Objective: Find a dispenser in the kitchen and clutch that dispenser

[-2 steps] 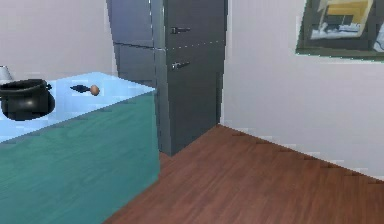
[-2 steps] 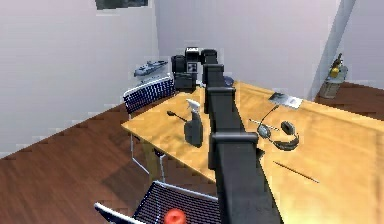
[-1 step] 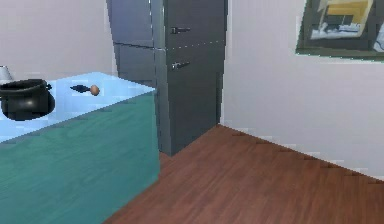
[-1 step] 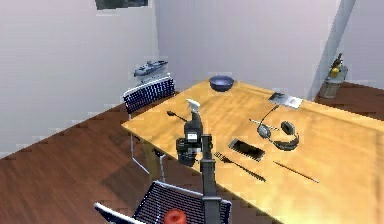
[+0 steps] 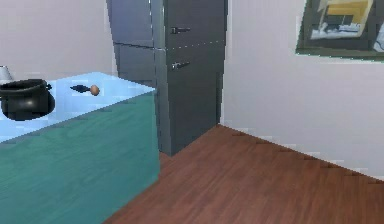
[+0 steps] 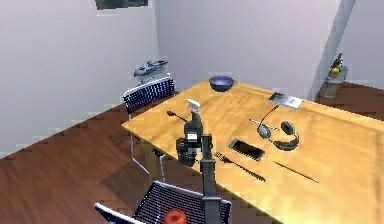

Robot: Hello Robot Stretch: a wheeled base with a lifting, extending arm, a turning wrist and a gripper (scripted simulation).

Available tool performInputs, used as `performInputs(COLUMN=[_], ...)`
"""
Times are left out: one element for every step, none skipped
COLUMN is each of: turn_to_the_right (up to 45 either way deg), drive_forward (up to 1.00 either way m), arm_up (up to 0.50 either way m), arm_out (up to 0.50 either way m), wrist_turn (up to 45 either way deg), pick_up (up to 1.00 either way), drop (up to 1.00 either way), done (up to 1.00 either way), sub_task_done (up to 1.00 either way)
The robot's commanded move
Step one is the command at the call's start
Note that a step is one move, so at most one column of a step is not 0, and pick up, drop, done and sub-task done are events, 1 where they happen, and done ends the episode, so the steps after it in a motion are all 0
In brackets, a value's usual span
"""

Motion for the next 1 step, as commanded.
performInputs(turn_to_the_right=[0.0], drive_forward=[0.00], arm_up=[0.10], arm_out=[0.00], wrist_turn=[0.0], pick_up=[0.00], drop=[0.00], done=[0.00], sub_task_done=[0.00])
